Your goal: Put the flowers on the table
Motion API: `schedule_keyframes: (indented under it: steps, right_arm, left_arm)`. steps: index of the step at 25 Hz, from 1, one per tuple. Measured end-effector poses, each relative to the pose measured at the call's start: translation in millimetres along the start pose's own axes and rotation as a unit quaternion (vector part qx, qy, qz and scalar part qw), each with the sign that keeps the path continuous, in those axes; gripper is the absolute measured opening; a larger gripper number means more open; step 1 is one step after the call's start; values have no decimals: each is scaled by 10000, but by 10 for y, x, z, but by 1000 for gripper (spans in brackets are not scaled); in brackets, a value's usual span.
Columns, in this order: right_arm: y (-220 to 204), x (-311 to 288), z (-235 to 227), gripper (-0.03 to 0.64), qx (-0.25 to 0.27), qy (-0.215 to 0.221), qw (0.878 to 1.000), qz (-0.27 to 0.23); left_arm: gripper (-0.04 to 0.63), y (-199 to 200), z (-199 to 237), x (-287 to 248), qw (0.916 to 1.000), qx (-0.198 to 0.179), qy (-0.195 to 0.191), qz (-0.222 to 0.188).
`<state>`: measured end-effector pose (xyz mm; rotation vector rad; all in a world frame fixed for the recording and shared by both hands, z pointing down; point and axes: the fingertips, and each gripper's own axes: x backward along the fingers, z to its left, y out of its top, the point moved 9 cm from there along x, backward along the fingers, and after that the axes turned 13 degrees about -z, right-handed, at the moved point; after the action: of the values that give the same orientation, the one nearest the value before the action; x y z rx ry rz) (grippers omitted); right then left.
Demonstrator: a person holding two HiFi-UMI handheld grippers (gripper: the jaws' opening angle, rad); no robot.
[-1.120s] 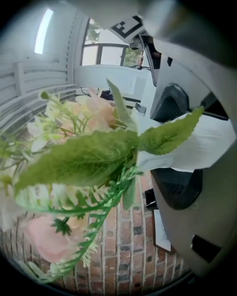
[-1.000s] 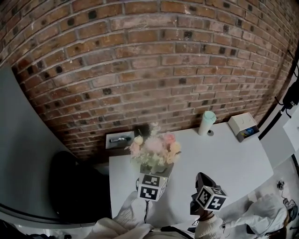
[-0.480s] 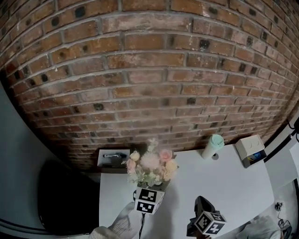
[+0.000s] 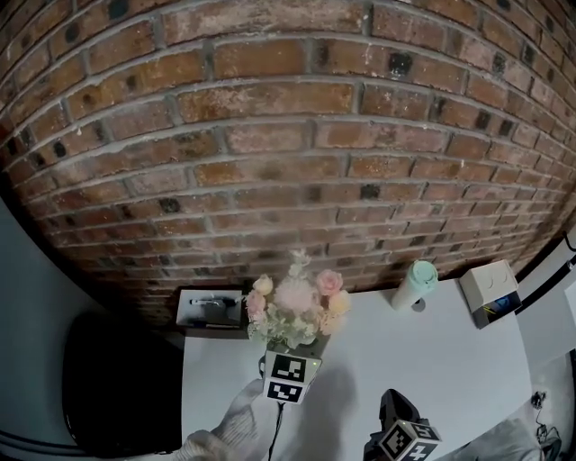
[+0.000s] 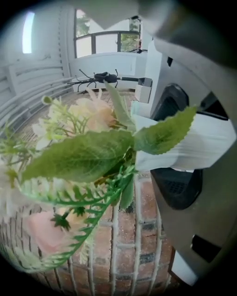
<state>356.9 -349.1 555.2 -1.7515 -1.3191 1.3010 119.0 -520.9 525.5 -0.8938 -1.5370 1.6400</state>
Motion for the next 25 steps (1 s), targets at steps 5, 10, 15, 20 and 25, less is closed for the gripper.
schedule_keyframes:
  steps: [5,10,15,20,25]
  right_arm:
    - [-13,11,-90,23,-55,-116,9999,35]
    - [-14,9,-86,23,-95,-110,9999,13]
    - [-19,42,-86,23,-113,-155,9998,22]
    - [5,108,-87,23,-111,-236,9997,-27]
    - [17,185,-59,23,-107,-285,9995,-88]
  left_arm:
    - [314,-26,-14,-57,10000,-20,53,-75]
    - [316,-35,-20,-75,9999,2,44,-115]
    - [316,-77,-24,-90,9997,215,16,-87]
    - [316,-63,-34,-87,9997,233,94,-80]
    - [316,-73,-25,-51,9994,269,231,-44]
